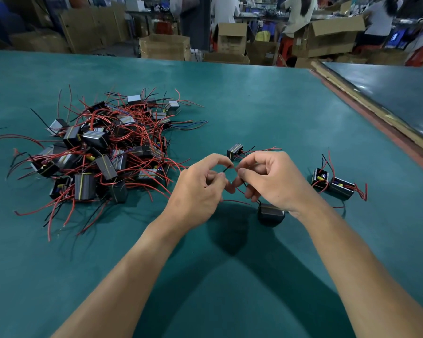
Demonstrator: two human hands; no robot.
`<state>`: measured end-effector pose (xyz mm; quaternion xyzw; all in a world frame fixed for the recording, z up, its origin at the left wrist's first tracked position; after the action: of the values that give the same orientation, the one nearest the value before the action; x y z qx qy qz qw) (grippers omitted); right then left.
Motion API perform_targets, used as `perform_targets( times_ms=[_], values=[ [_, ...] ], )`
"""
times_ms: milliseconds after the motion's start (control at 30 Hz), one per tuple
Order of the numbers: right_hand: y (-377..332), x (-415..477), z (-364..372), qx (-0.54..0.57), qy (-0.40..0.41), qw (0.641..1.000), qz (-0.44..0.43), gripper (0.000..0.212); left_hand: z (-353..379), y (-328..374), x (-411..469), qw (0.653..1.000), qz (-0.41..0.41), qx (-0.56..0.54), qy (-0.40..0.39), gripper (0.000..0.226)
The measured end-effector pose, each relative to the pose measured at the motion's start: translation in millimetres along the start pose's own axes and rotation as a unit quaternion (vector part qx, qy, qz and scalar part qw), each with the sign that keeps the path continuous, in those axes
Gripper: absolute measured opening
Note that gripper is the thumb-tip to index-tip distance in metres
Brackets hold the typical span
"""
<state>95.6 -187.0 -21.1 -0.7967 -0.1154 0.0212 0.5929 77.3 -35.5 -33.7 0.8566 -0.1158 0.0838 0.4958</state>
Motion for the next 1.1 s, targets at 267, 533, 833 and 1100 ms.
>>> perform_targets(
  times_ms=[267, 533, 833, 1100],
  values=[
    [-1, 0, 1, 0.023, 0.004, 1.0, -0.005, 0.012, 1, 7, -2, 1.0, 0.006, -0.013, -0.017, 0.038],
    [-4, -2, 3, 0.002, 0.011, 1.0, -0.019, 0.015, 2, 8, -4, 0.999, 0.002, -0.017, -0.032, 0.022],
    [-8, -3, 3, 0.001, 0.007, 0.999, -0.036, 0.014, 4, 9, -5, 0.998, -0.007, -0.004, -0.06, 0.011],
    [-10, -3, 4, -0.003, -0.007, 0.998, -0.059, 0.02, 5, 7, -5, 0.999, -0.02, -0.015, -0.048, 0.008]
  ],
)
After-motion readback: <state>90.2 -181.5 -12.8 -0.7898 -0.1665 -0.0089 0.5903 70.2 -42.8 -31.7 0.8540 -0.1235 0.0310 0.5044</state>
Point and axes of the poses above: each hand's wrist, its own x-axis towards the middle knuckle, its own z-axis out of the palm, y = z × x, the point moved 6 cm from there along x, towards the middle knuckle, and after that the axes turned 5 degrees about x, right-handed, at the moved point
